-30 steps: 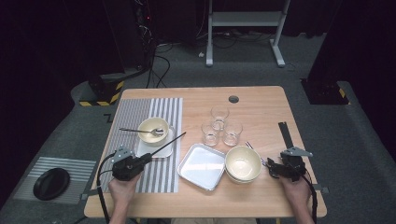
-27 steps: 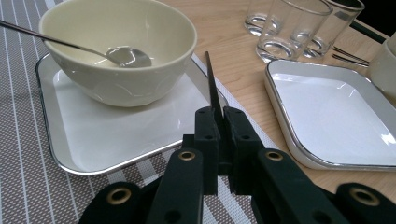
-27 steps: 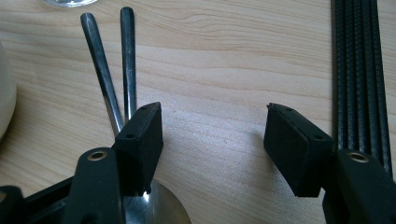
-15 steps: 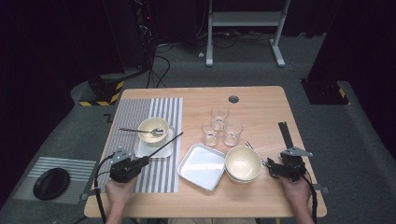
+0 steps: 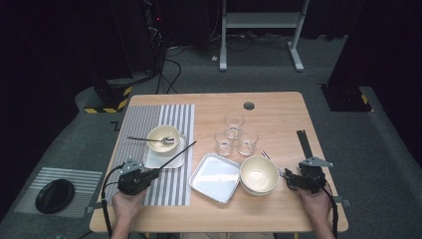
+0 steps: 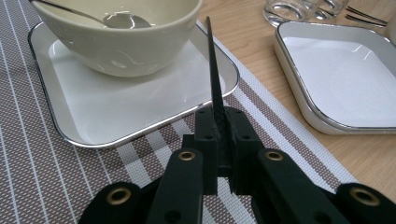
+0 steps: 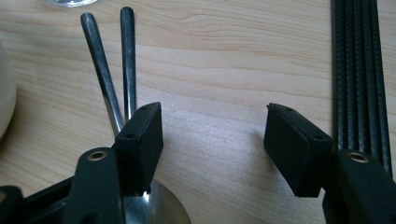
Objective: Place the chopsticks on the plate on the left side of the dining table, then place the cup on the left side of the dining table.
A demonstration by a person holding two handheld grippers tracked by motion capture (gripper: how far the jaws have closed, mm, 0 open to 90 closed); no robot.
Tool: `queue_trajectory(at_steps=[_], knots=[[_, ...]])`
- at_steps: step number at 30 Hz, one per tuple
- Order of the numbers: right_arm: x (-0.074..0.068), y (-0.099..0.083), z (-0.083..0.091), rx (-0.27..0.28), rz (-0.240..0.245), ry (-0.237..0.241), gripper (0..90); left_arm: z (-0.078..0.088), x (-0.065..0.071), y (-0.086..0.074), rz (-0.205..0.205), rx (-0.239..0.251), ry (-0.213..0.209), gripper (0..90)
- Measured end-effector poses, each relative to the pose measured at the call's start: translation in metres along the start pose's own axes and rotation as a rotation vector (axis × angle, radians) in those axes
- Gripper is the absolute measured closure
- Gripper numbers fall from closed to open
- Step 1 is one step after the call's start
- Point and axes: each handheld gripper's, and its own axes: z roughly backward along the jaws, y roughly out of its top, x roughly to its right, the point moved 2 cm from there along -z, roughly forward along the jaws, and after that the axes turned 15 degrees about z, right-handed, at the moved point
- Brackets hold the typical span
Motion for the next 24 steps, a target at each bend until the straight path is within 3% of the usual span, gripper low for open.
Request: queue_trajectory(at_steps=[4,6,16,17,18,24], knots=[[0.0,0.0,0.0,0.0,0.0,0.0,37.4,0.0008,-0.0005,-0.0028,0.018,-0.002,-0.004,84.3],[0.0,0.0,0.0,0.0,0.0,0.0,37.4,0.001,-0.0023,-0.0035,0.0,-0.012,-0.01,84.3],[0.0001,0.0,0.0,0.0,0.0,0.0,37.4,0.002,-0.0049,-0.0061,-0.006,-0.025,-0.018,84.3],[0.0,0.0,0.0,0.0,0.0,0.0,37.4,0.0023,-0.0043,-0.0071,0.015,-0.025,-0.013,84.2],[0.0,0.0,0.0,0.0,0.0,0.0,37.4,0.0024,-0.006,-0.0068,-0.008,-0.032,-0.02,84.3],[0.0,0.0,0.0,0.0,0.0,0.0,37.4,0.0037,-0.0073,-0.0078,-0.009,-0.04,-0.014,84.2]])
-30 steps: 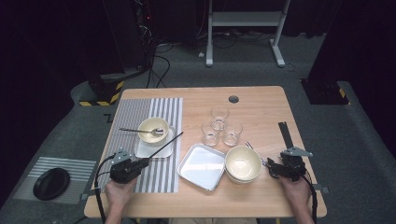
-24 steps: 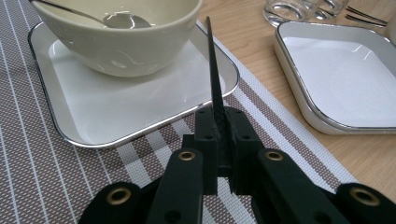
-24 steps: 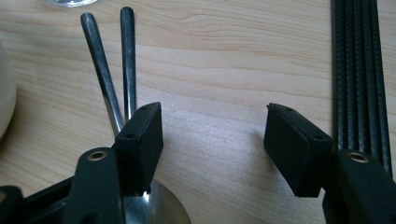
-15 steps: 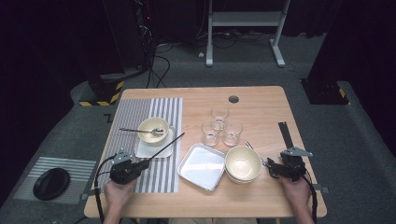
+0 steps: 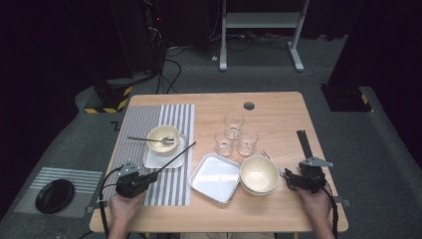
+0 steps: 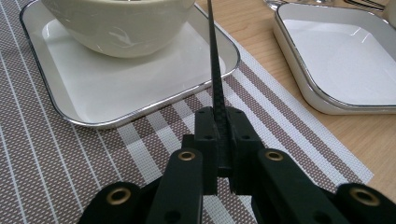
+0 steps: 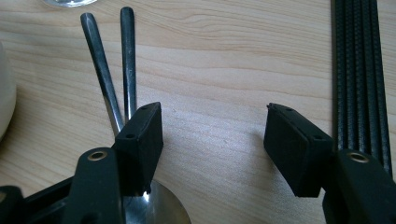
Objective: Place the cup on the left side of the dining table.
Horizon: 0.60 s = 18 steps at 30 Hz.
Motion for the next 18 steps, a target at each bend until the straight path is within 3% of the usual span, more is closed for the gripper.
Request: queue_trajectory(at_steps=[5,6,9,16,18], knots=[[0.0001,0.0,0.0,0.0,-0.001,0.0,37.4,-0.0009,0.0001,-0.0031,0.031,0.003,0.004,84.3],[0.0001,0.0,-0.0001,0.0,0.0,0.0,37.4,-0.0008,-0.0015,-0.0032,0.01,-0.009,0.002,84.2],[0.0001,0.0,0.0,0.0,0.0,0.0,37.4,-0.0019,-0.0015,-0.0052,0.027,-0.005,0.007,84.2],[0.0001,0.0,-0.0001,0.0,-0.001,0.0,37.4,-0.0024,-0.0045,-0.0056,0.019,-0.008,0.007,84.2],[0.0001,0.0,-0.0001,0.0,0.0,0.0,37.4,-0.0029,-0.0058,-0.0053,0.0,-0.02,0.008,84.2]])
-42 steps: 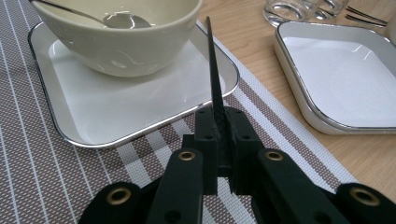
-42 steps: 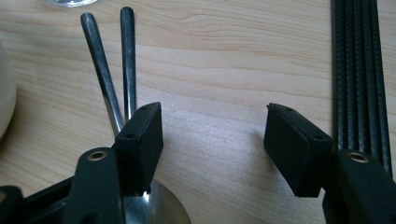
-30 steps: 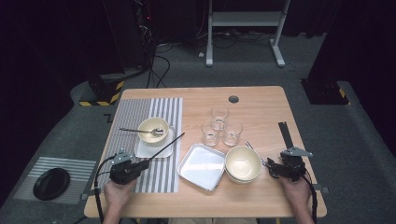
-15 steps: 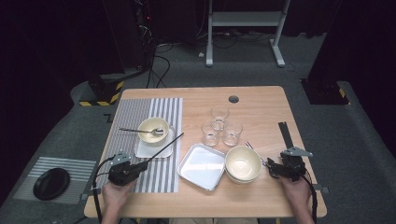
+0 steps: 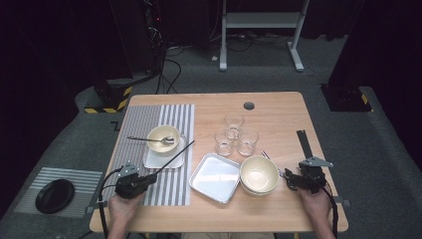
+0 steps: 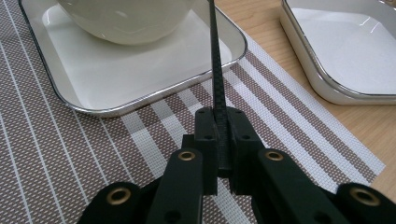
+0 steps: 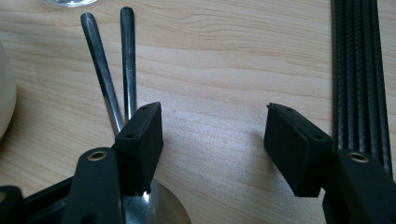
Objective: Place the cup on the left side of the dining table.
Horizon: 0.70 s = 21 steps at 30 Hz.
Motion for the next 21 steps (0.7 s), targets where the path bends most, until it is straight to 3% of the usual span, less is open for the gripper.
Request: queue_trajectory(at_steps=[1,9,10,12,14,15,18,19,21], knots=[[0.0,0.0,0.0,0.0,0.0,0.0,37.4,-0.0005,0.0009,-0.0006,0.02,0.002,0.007,84.2],[-0.0001,0.0,0.0,0.0,0.0,0.0,37.4,-0.0019,-0.0016,-0.0012,-0.007,-0.018,0.014,84.2],[-0.0001,0.0,0.0,0.0,0.001,0.0,37.4,-0.0021,-0.0007,-0.0022,0.014,-0.018,0.022,84.2],[0.0,0.0,-0.0001,0.001,0.002,-0.001,37.4,-0.0017,-0.0035,-0.0016,-0.022,-0.035,0.02,84.2],[-0.0001,0.0,0.0,0.0,0.001,0.0,37.4,-0.0025,-0.0046,-0.0017,-0.022,-0.037,0.022,84.1],[-0.0001,0.0,0.0,0.0,0.001,0.0,37.4,-0.0032,-0.0034,-0.0028,0.011,-0.035,0.029,84.1],[-0.0001,0.0,0.0001,0.0,0.0,0.0,37.3,-0.0039,-0.0058,-0.0025,-0.015,-0.044,0.03,84.1],[-0.0001,0.0,0.0,0.0,0.0,0.0,37.4,-0.0041,-0.005,-0.0035,0.009,-0.044,0.039,84.1],[-0.0002,0.0,0.0001,0.0,0.0,0.0,37.4,-0.0047,-0.0057,-0.0036,0.01,-0.047,0.037,84.1]])
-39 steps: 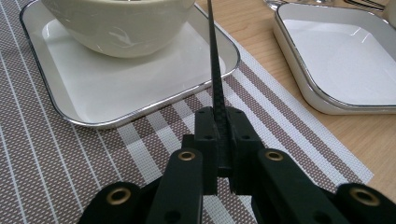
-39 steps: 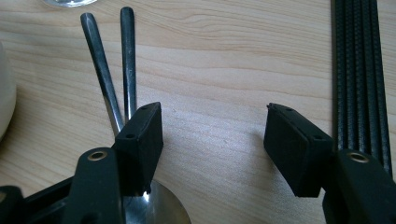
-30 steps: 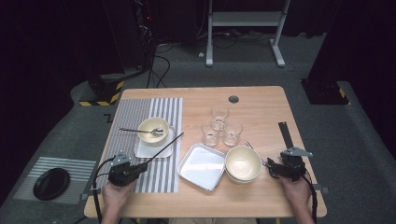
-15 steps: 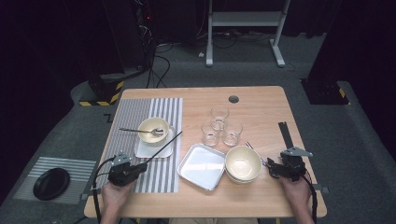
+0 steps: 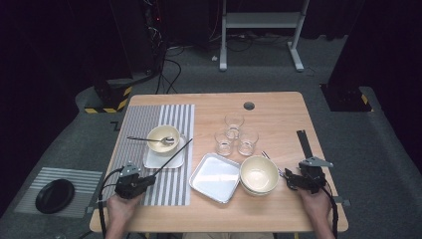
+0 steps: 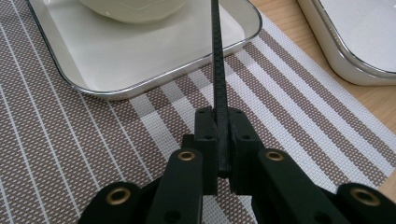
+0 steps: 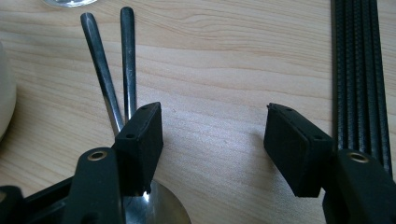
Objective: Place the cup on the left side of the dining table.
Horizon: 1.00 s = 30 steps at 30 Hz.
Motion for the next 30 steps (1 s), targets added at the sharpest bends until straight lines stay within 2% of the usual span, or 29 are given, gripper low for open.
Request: queue_trajectory(at_steps=[8,11,14,30], knots=[[0.0001,0.0,0.0,0.0,0.001,0.0,37.4,-0.0023,-0.0043,0.0006,0.011,-0.015,0.013,83.9],[0.0,0.0,0.0,0.0,0.0,0.0,37.4,-0.0038,-0.0047,0.0006,0.031,-0.008,0.016,83.9],[0.0002,0.0,-0.0001,0.001,0.002,-0.001,37.3,-0.0047,-0.0058,0.0006,0.026,-0.017,0.015,83.8],[0.0001,0.0,0.0,0.0,0.001,0.0,37.4,-0.0096,-0.0095,0.0017,0.053,-0.021,0.027,82.6]])
